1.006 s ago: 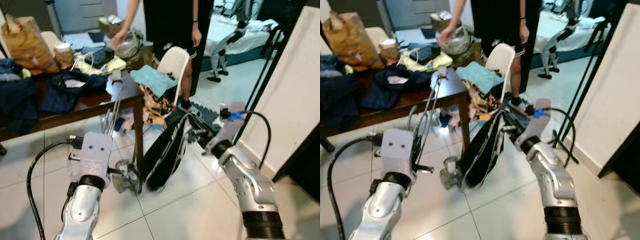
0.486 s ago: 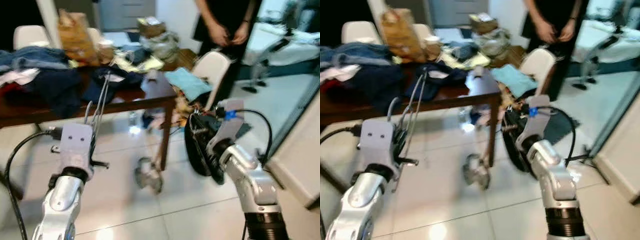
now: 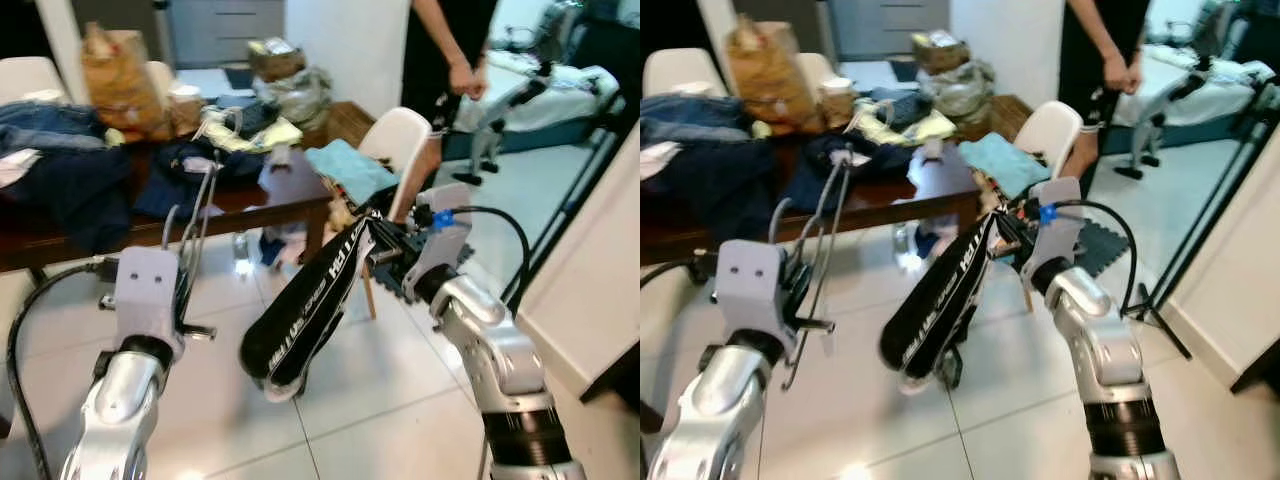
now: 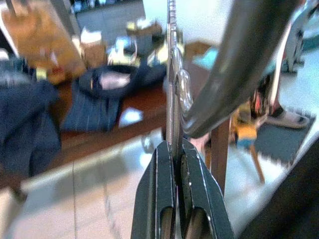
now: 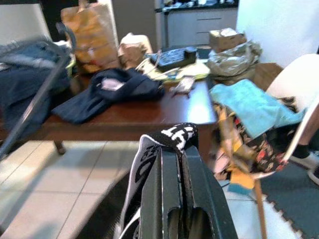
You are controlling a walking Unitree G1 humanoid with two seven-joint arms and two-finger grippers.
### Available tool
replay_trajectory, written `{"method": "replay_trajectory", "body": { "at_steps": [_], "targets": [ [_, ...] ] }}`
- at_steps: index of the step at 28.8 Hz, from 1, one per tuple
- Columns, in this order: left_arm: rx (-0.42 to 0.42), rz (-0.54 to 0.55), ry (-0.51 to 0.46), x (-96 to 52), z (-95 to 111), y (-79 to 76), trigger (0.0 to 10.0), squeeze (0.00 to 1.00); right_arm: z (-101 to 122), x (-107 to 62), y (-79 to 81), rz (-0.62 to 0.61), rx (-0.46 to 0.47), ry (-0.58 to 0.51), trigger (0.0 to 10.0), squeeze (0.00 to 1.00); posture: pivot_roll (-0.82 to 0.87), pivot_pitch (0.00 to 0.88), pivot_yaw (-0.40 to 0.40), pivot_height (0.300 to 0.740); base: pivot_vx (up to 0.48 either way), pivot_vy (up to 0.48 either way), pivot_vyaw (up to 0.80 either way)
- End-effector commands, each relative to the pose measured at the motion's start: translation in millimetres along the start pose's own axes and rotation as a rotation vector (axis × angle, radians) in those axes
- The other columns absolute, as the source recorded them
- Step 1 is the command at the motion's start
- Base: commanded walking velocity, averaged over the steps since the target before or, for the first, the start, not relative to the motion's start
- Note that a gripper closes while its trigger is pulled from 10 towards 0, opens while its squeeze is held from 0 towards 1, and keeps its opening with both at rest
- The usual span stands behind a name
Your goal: Hang hanger
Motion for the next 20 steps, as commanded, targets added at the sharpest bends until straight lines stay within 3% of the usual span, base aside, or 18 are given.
{"method": "replay_trajectory", "body": {
  "at_steps": [1, 3, 7, 10, 14, 16, 20],
  "targets": [
    [0.006, 0.025, 0.033, -2.6, -7.2, 6.9, 10.0, 0.00, 6.1, 6.1, 8.6, 0.031, -0.015, -0.015, 10.0, 0.00, -0.08, 0.000, -0.048, 0.740, 0.480, 0.000, 0.00],
    [0.026, 0.079, -0.007, 7.5, 6.0, 22.2, 10.0, 0.00, 22.7, 24.2, 25.6, 0.103, -0.029, -0.060, 10.0, 0.00, -0.06, 0.000, -0.054, 0.740, 0.472, 0.000, 0.00],
    [0.050, 0.146, -0.046, 15.3, 21.0, 40.0, 10.0, 0.00, 38.2, 40.4, 41.8, 0.172, -0.035, -0.101, 10.0, 0.00, -0.05, 0.000, -0.054, 0.740, 0.470, 0.000, 0.00],
    [0.056, 0.165, -0.056, 16.8, 24.7, 44.3, 10.0, 0.00, 42.0, 44.4, 46.5, 0.191, -0.037, -0.110, 10.0, 0.00, -0.05, 0.000, -0.054, 0.740, 0.469, 0.000, 0.00],
    [0.065, 0.191, -0.061, 19.1, 28.9, 49.6, 10.0, 0.00, 50.6, 52.9, 60.4, 0.241, -0.018, -0.134, 10.0, 0.00, -0.04, 0.000, -0.058, 0.740, 0.469, 0.000, 0.79],
    [0.071, 0.203, -0.068, 20.8, 33.0, 51.8, 10.0, 0.00, 59.0, 62.3, 76.2, 0.289, -0.002, -0.158, 10.0, 0.00, -0.03, 0.000, -0.061, 0.740, 0.465, 0.000, 0.79],
    [0.073, 0.200, -0.077, 21.4, 35.7, 51.6, 10.0, 0.00, 61.9, 66.5, 81.1, 0.297, -0.002, -0.163, 10.0, 0.00, -0.02, 0.000, -0.062, 0.740, 0.465, 0.000, 0.78]
  ]
}}
Point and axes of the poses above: a point about 5 cm out from each wrist's last joint towards the gripper, its own x axis pointing out of the wrist towards the gripper, its own z axis along the axis of the wrist's last joint, y = z × x, the point moved 2 cm from there along x, pointing out of the wrist towards the gripper, and after that the axes turned 10 degrees about x, right-handed, at the moved point
